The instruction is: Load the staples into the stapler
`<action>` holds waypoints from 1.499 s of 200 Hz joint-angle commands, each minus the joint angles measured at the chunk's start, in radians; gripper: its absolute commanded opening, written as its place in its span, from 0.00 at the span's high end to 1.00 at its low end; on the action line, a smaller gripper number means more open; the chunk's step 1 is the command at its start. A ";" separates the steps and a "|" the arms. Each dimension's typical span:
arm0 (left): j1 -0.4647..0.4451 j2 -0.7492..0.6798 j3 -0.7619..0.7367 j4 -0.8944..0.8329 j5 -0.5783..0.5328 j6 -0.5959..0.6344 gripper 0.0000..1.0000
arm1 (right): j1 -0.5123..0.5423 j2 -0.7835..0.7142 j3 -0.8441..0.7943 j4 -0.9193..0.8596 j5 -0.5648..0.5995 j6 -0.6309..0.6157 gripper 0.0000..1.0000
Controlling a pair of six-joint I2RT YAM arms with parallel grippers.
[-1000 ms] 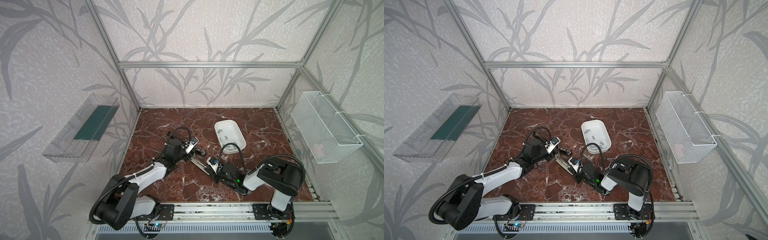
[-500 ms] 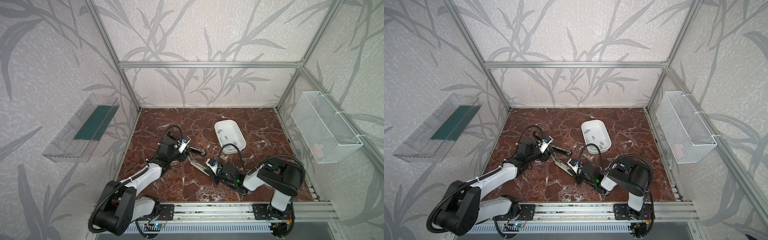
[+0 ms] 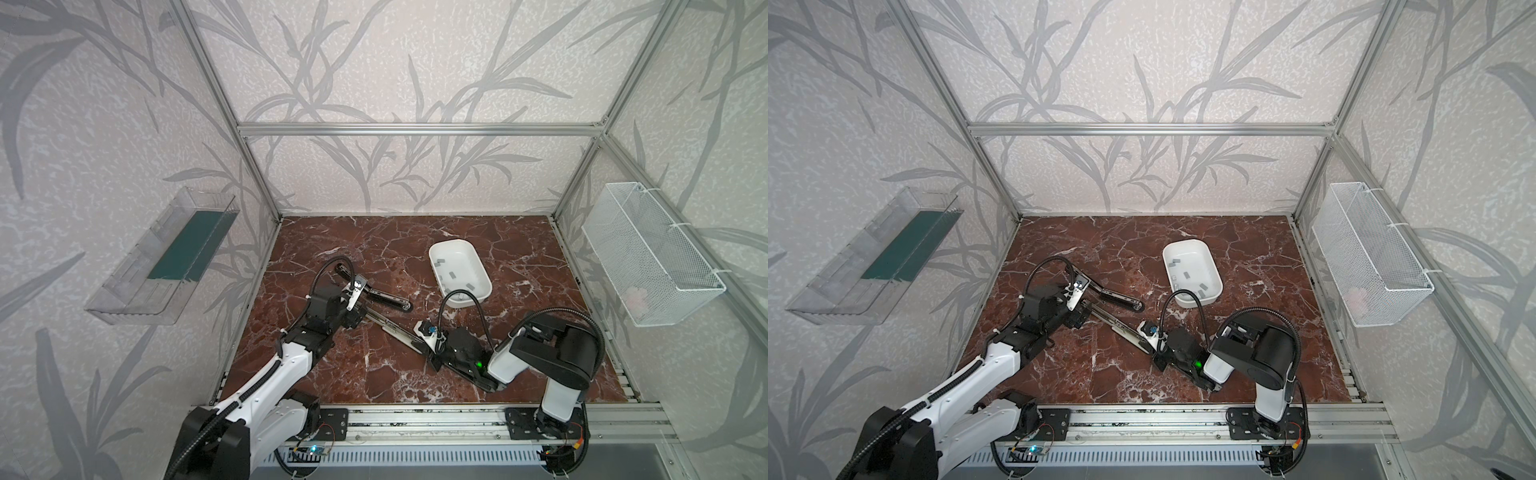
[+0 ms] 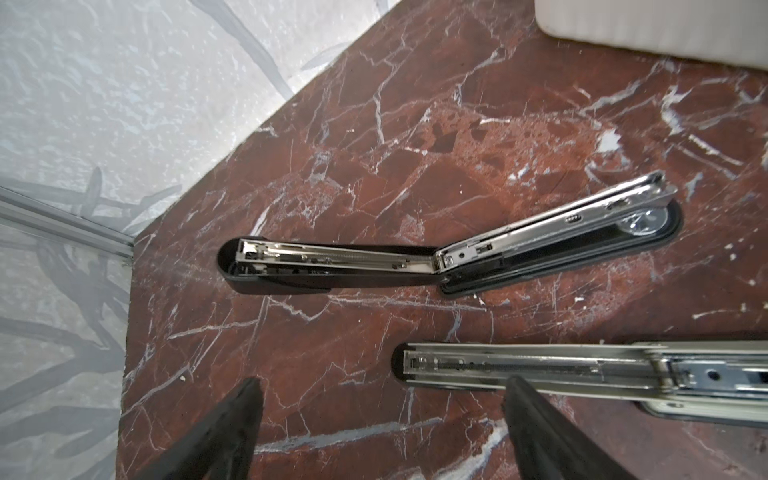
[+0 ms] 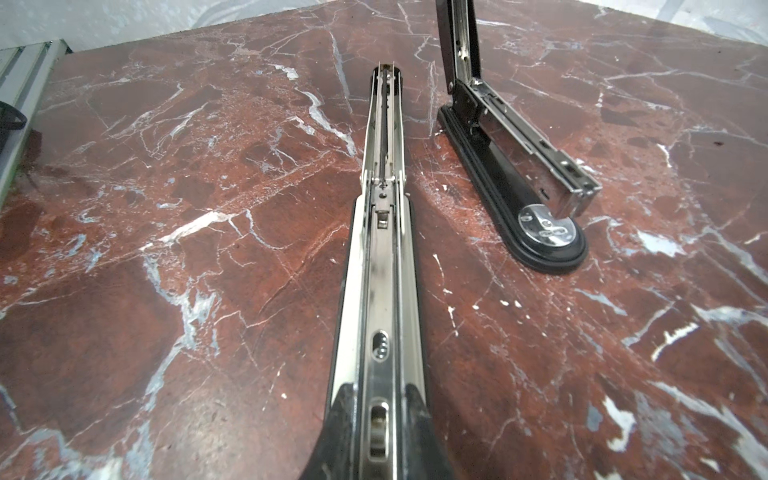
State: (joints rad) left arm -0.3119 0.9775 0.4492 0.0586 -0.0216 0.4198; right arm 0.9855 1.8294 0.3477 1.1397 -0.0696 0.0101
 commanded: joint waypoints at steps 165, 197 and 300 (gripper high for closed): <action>-0.136 -0.272 -0.076 0.068 0.259 -0.011 0.09 | -0.153 0.116 0.532 -0.699 -0.199 -0.147 0.52; -0.207 -0.237 -0.077 0.079 0.455 0.086 0.15 | -0.155 -0.102 0.433 -0.721 -0.155 -0.063 0.40; -0.738 0.459 0.323 -0.143 0.537 0.372 0.18 | -0.426 -0.963 0.063 -1.205 0.329 0.411 0.24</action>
State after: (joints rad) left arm -0.9894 1.2716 0.6304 0.0090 0.5041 0.7280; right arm 0.6266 1.0180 0.4541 0.1287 0.1120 0.2897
